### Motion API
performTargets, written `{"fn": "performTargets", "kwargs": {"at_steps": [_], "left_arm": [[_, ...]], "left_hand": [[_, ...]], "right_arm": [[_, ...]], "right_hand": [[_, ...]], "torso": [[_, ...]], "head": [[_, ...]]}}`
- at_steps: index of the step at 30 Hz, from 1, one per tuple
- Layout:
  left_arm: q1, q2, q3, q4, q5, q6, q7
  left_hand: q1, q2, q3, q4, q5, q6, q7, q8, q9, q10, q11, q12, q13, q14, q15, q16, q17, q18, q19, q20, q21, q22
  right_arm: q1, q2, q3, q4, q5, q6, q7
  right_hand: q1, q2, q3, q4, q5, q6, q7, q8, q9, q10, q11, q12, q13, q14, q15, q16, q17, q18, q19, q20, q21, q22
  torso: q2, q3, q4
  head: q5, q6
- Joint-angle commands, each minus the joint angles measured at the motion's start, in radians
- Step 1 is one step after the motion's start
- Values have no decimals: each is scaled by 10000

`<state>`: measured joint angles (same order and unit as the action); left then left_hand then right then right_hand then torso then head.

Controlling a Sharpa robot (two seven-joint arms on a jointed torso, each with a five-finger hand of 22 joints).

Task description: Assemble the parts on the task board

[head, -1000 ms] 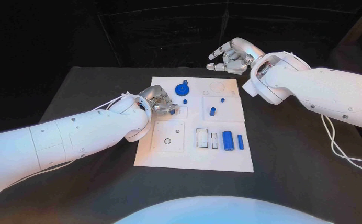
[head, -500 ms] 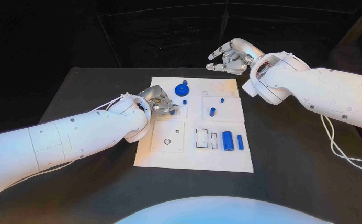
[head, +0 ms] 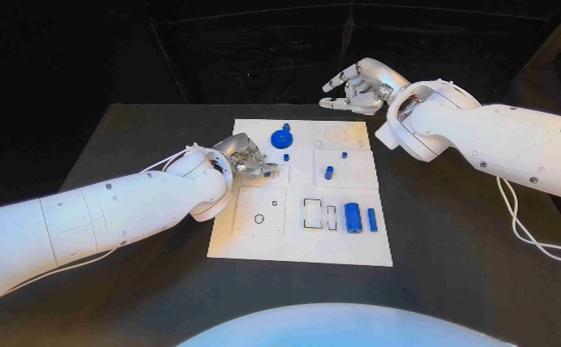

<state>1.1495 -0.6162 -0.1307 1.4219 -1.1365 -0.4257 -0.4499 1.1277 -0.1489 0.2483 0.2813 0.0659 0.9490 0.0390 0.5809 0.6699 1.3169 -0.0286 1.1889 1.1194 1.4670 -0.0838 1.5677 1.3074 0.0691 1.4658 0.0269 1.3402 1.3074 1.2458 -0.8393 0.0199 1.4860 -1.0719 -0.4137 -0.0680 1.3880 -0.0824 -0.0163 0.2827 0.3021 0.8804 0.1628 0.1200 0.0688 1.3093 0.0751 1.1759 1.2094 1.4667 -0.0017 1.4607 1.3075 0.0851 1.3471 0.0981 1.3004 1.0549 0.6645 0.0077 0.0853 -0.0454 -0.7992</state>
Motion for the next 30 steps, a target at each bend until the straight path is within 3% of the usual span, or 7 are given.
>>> {"fn": "performTargets", "kwargs": {"at_steps": [1,10,18,22,30], "left_arm": [[11,-29,11,38,139,218,-82],[12,-25,13,35,223,274,-54],[12,-27,13,60,460,289,83],[12,-33,13,79,601,288,151],[13,-79,17,138,914,236,271]], "left_hand": [[158,47,-82,-10,-17,50,1,-11,15,40,-12,51,6,1038,-57,31,2634,-90,171,-78,13,491],[946,464,17,-246,6,32,-45,-41,21,26,-54,38,1,1038,-90,31,2634,-88,174,-100,-8,510],[1919,864,830,-784,39,-87,-89,-172,-35,-12,-104,-22,-25,1038,-140,31,2634,-90,183,-153,-16,542],[2093,803,1469,-935,47,-134,-70,-237,-63,-24,-95,-72,-55,1038,-135,31,2634,-91,187,-160,-25,561],[1916,440,2796,-1135,117,-196,-39,-229,-10,6,-71,-120,-90,1038,-106,31,2634,-97,199,-131,-35,608]], "right_arm": [[18,4,6,7,32,1,82],[18,14,6,-1,32,7,77],[18,11,6,-2,32,11,68],[18,14,6,-7,32,14,68],[18,19,6,-17,32,22,72]], "right_hand": [[-7,111,-39,5,0,60,-25,45,7,-25,-38,-21,-10,629,-64,-27,810,147,-23,-15,-40,-13],[-3,119,-42,1,-3,61,-26,46,7,-21,-39,-14,-6,629,-64,-27,811,146,-20,-15,-38,-9],[-3,119,-42,1,-3,61,-26,46,7,-21,-39,-14,-6,629,-64,-27,811,146,-20,-15,-38,-9],[3,127,-43,-3,-2,62,-27,48,7,-18,-40,-9,-3,627,-64,-34,801,147,-21,-16,-41,-13],[7,133,-44,-6,2,63,-27,50,7,-17,-41,-7,-2,628,-65,-32,805,145,-18,-16,-38,-7]], "torso": [[-1,7,3],[-2,6,-2],[0,8,-1],[-3,10,4],[-8,13,5]], "head": [[-4,10],[12,-3],[8,-9],[8,-16],[17,-8]]}}
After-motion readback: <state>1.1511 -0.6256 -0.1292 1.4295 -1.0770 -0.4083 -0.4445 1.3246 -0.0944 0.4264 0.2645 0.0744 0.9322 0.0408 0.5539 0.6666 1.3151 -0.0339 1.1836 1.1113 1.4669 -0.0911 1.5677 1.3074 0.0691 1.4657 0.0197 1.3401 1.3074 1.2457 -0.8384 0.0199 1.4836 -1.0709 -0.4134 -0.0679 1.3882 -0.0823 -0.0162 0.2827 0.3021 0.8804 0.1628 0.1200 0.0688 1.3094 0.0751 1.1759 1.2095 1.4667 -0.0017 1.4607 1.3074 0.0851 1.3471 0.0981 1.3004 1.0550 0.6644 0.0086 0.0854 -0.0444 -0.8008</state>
